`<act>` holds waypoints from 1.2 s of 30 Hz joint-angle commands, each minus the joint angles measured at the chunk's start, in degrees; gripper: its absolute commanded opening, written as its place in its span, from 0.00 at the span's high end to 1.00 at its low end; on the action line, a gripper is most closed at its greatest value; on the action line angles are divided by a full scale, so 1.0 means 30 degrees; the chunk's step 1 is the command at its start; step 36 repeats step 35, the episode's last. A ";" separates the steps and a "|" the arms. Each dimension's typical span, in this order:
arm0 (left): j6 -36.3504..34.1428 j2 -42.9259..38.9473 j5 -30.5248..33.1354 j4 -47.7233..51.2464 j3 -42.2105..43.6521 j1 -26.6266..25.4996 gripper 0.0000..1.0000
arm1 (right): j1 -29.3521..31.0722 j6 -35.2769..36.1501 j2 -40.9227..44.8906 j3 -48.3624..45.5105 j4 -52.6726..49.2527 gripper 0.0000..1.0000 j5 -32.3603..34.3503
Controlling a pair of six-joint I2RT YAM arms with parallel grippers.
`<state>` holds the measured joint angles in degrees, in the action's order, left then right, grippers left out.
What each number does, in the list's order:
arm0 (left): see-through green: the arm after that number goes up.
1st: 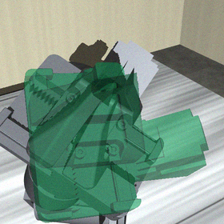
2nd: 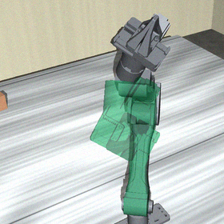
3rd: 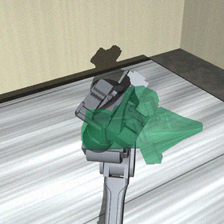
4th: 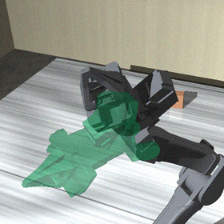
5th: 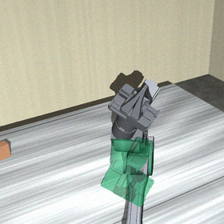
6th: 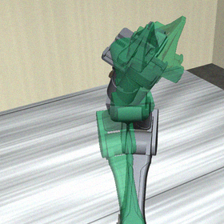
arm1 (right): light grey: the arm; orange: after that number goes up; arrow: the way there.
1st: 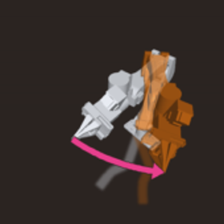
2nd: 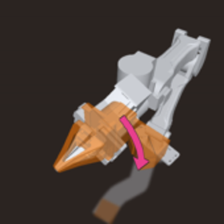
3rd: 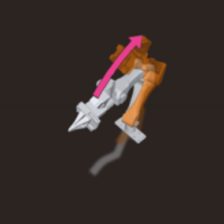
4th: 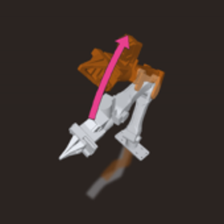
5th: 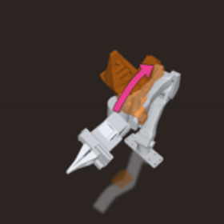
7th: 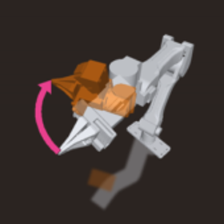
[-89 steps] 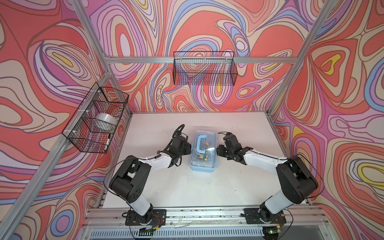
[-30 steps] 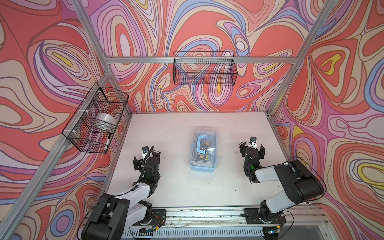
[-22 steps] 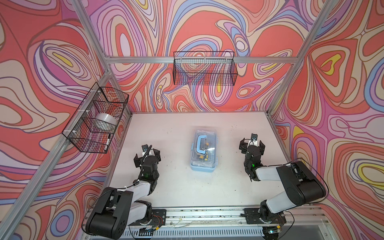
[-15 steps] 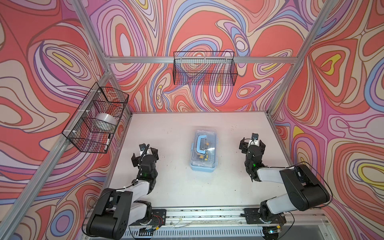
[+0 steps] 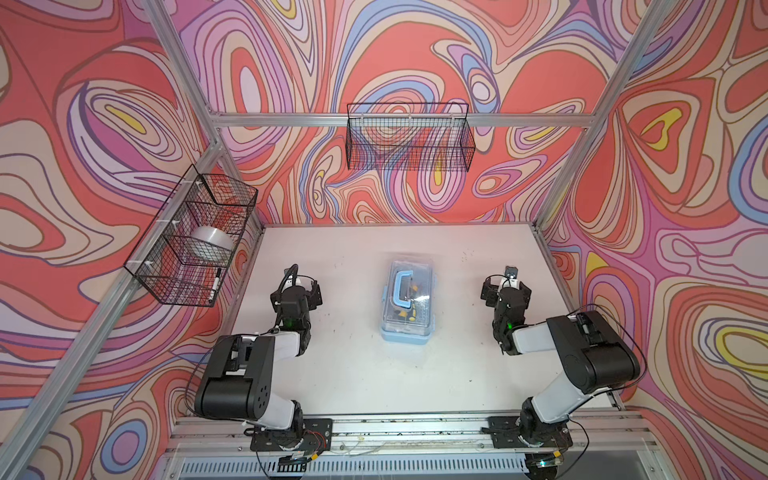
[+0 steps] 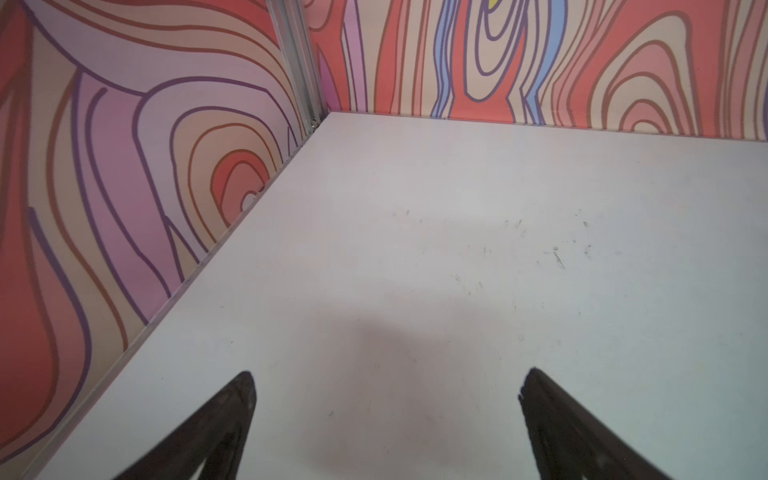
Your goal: Pack the tool kit
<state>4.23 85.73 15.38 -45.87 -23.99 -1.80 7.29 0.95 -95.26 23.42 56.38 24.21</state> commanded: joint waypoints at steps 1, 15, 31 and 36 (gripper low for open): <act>-0.0733 0.1385 -0.1235 -0.3794 0.1392 0.0053 0.00 | -0.0710 -0.0229 -0.0345 -0.0614 0.2313 0.02 -0.3088; -0.0443 0.0631 -0.1316 -0.1492 0.0938 0.0014 0.00 | -0.1701 -0.0523 -0.1003 0.0873 0.0140 0.01 -0.5080; -0.0524 0.0868 -0.1346 -0.2216 0.1064 0.0015 0.00 | -0.2225 -0.0790 -0.1087 0.1544 -0.1164 0.02 -0.6371; -0.0523 0.0870 -0.1346 -0.2260 0.1109 0.0041 0.00 | -0.2225 -0.0756 -0.0941 0.1250 -0.0754 0.02 -0.6352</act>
